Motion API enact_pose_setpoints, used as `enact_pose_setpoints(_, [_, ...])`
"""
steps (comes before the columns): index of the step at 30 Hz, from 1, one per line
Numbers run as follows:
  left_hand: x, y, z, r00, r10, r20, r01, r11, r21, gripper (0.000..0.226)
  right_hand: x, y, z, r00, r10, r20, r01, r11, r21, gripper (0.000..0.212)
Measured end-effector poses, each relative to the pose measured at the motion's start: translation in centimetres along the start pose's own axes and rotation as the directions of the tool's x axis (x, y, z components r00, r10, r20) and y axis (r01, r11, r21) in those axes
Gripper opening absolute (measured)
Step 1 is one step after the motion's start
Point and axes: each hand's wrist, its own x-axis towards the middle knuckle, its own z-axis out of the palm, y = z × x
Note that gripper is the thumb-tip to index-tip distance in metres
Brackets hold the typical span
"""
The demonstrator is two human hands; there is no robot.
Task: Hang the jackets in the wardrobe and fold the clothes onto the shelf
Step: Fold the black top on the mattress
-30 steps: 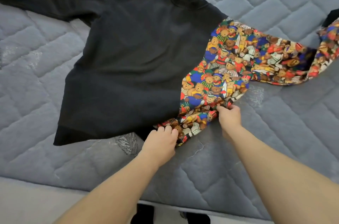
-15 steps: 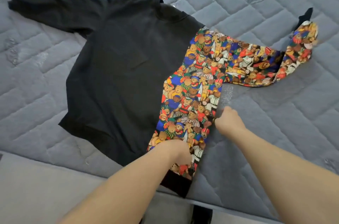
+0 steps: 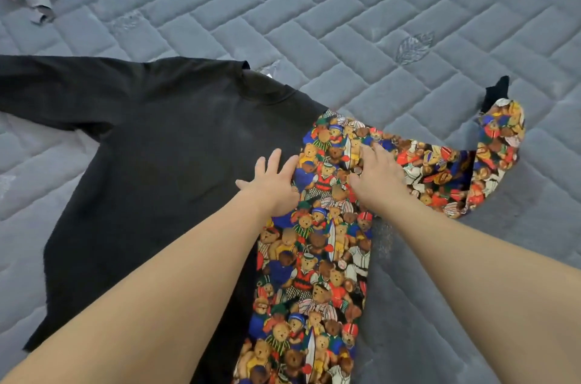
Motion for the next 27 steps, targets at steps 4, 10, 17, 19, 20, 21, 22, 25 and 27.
enact_pose_setpoints(4, [7.4, -0.2, 0.0, 0.99, -0.128, 0.052, 0.124, 0.99, 0.072, 0.121, 9.3, -0.4, -0.7, 0.992, -0.072, -0.102, 0.064, 0.995, -0.081, 0.067])
enact_pose_setpoints(10, [10.5, -0.2, 3.6, 0.974, -0.225, 0.018, 0.223, 0.974, 0.048, 0.132, 18.3, -3.7, -2.1, 0.985, -0.138, 0.108, 0.115, 0.973, 0.199, 0.042])
enact_pose_setpoints(17, [10.8, -0.1, 3.7, 0.968, -0.247, 0.044, 0.241, 0.963, 0.12, 0.138, 23.4, -9.8, -4.0, 0.705, -0.192, 0.682, -0.224, 0.853, 0.472, 0.036])
enact_pose_setpoints(19, [10.9, -0.1, 3.5, 0.964, -0.259, 0.06, 0.251, 0.961, 0.118, 0.139, 24.3, -10.3, -4.3, 0.506, -0.217, 0.835, -0.272, 0.878, 0.393, 0.042])
enact_pose_setpoints(20, [10.9, 0.0, 3.4, 0.963, -0.259, 0.066, 0.25, 0.961, 0.119, 0.139, 24.6, -10.4, -4.5, 0.445, -0.225, 0.867, -0.252, 0.897, 0.362, 0.044])
enact_pose_setpoints(21, [10.8, 0.1, 3.3, 0.962, -0.261, 0.076, 0.25, 0.96, 0.123, 0.139, 24.9, -10.6, -4.8, 0.399, -0.229, 0.888, -0.238, 0.909, 0.341, 0.047])
enact_pose_setpoints(22, [10.8, 0.1, 3.3, 0.961, -0.264, 0.085, 0.252, 0.96, 0.125, 0.14, 25.1, -10.7, -5.0, 0.378, -0.224, 0.898, -0.249, 0.91, 0.332, 0.048])
enact_pose_setpoints(25, [10.6, 0.0, 3.3, 0.961, -0.264, 0.081, 0.253, 0.96, 0.123, 0.141, 25.3, -10.4, -5.7, 0.471, -0.18, 0.863, -0.315, 0.88, 0.355, 0.045])
enact_pose_setpoints(27, [10.6, 0.1, 3.2, 0.961, -0.266, 0.081, 0.255, 0.959, 0.125, 0.141, 26.2, -10.1, -5.5, 0.732, -0.176, 0.659, -0.262, 0.819, 0.51, 0.025])
